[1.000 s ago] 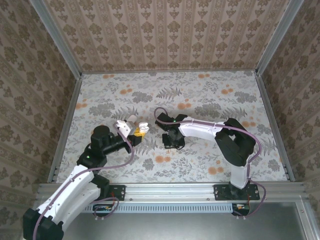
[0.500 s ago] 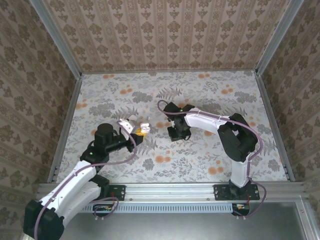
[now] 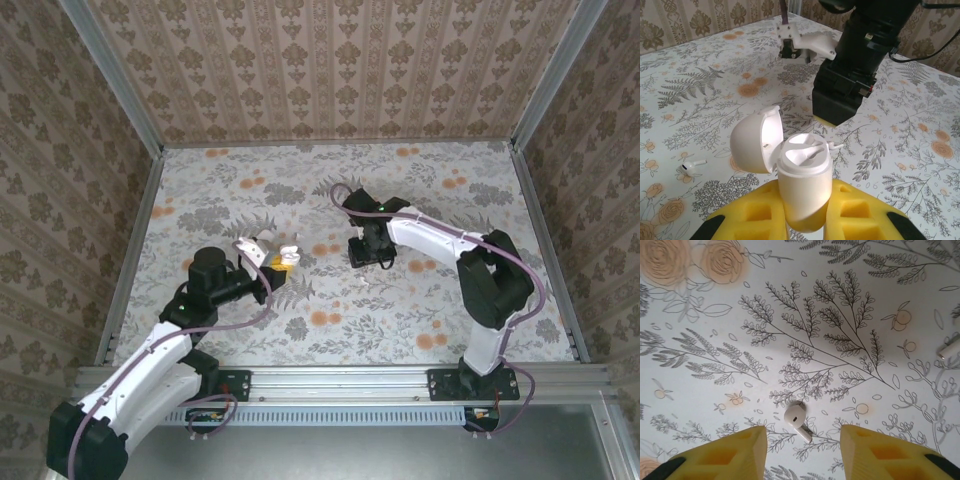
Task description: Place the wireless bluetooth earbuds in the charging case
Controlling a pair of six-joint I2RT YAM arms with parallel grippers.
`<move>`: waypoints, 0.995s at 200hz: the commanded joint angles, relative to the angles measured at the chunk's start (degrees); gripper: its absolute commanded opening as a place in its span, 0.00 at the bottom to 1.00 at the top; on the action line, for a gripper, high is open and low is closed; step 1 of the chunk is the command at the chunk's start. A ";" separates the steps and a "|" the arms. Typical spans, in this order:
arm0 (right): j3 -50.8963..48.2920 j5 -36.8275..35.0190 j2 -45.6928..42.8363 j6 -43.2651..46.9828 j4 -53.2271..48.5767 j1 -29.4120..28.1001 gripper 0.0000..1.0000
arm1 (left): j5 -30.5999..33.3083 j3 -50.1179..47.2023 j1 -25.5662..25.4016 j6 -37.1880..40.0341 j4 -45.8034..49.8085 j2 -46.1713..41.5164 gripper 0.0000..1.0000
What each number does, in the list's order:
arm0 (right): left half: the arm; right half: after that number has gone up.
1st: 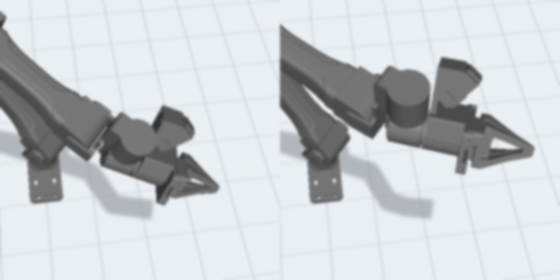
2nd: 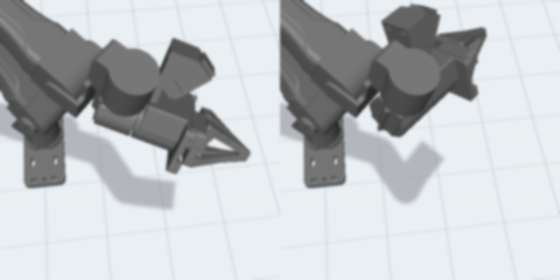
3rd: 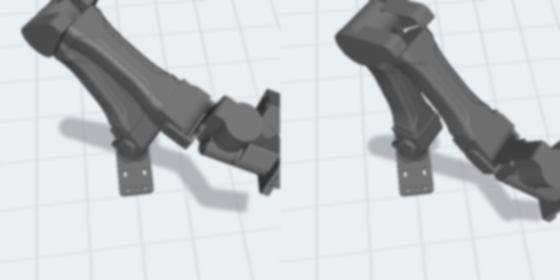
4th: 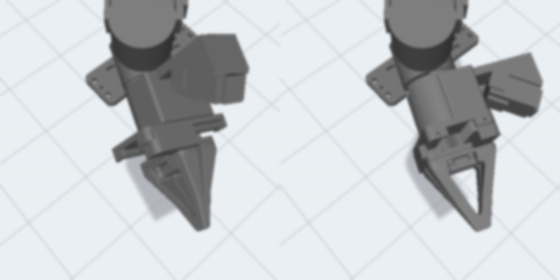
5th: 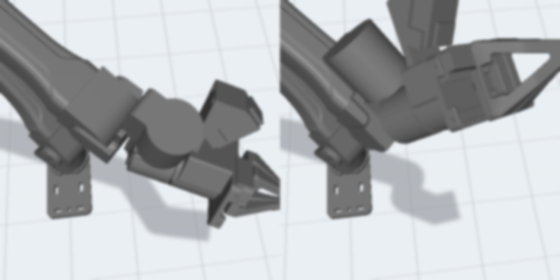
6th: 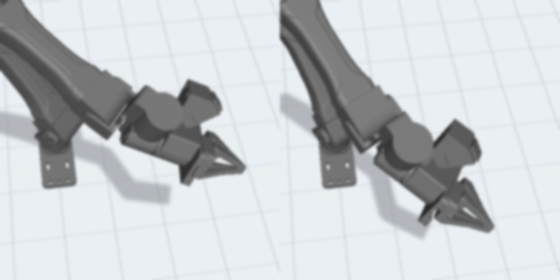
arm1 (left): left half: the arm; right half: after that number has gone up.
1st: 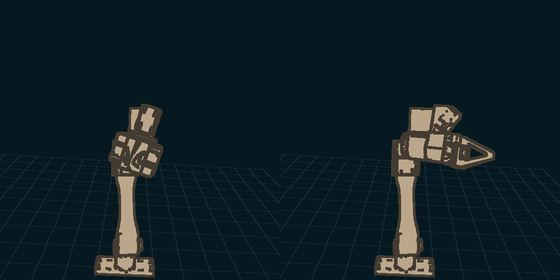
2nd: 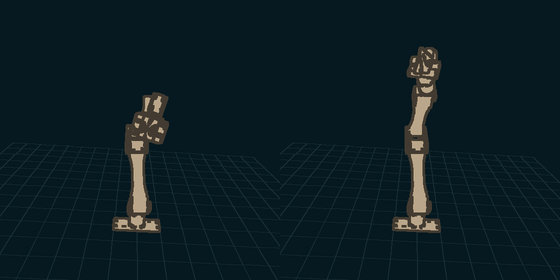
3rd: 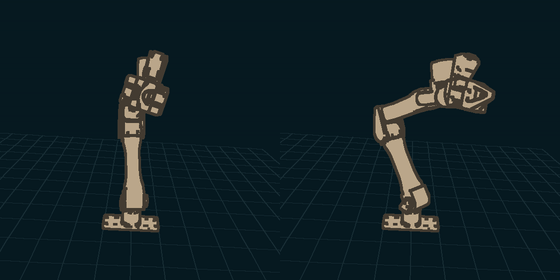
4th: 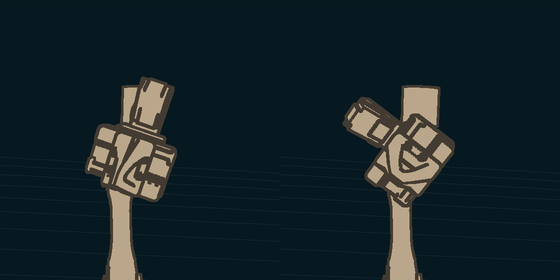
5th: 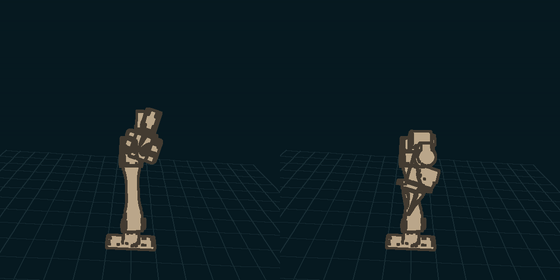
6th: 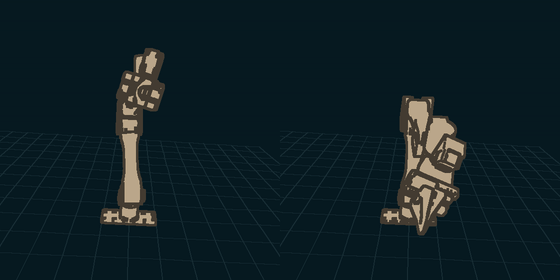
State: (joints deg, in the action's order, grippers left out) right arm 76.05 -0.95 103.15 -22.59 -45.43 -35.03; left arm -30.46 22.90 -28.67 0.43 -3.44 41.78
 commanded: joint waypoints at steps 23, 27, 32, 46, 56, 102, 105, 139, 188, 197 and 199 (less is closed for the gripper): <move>-2.99 -4.93 -1.51 -3.49 -0.94 -4.34 0.38 | 0.34 1.28 -0.53 -0.90 -2.01 0.18 0.00; -3.01 -5.06 -1.26 -3.68 -0.75 -4.70 0.38 | 0.33 1.29 -0.51 -0.93 -2.01 0.21 0.00; -3.02 -5.16 -0.91 -3.93 -0.50 -5.14 0.38 | 0.32 1.28 -0.56 -0.91 -2.02 0.23 0.00; -2.48 -5.93 0.67 -4.24 -0.54 -6.19 0.38 | 0.34 1.27 -0.59 -0.93 -2.04 0.19 0.00; -1.60 -6.94 1.96 -4.35 -1.21 -6.87 0.38 | 0.34 1.27 -0.65 -0.98 -1.96 0.22 0.00; 1.23 -10.63 6.58 -5.93 -4.25 -7.42 0.38 | 0.47 1.36 -0.78 -1.04 -0.95 -0.62 0.00; 1.21 -10.69 6.79 -6.06 -4.25 -7.45 0.38 | 0.50 1.30 -0.78 -1.04 -0.89 -0.71 0.00; 1.65 -10.51 8.26 -6.92 -3.63 -7.43 0.38 | 0.89 1.01 -0.87 -1.19 -1.00 -0.91 0.00; 2.15 -9.98 10.27 -7.54 -3.35 -7.41 0.36 | 0.91 1.27 -0.95 -0.95 -0.22 -1.25 0.00; 2.16 -9.95 10.45 -7.63 -3.30 -7.40 0.35 | 0.97 1.19 -0.95 -0.93 -0.03 -1.35 0.00; 2.12 -9.95 10.46 -7.64 -3.27 -7.38 0.35 | 0.96 1.19 -0.95 -0.99 -0.06 -1.35 0.00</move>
State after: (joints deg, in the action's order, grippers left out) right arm 76.84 -9.74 112.29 -28.93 -46.96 -42.41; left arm -29.71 22.90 -29.23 0.01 -3.36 41.50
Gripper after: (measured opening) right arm 0.357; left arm 0.164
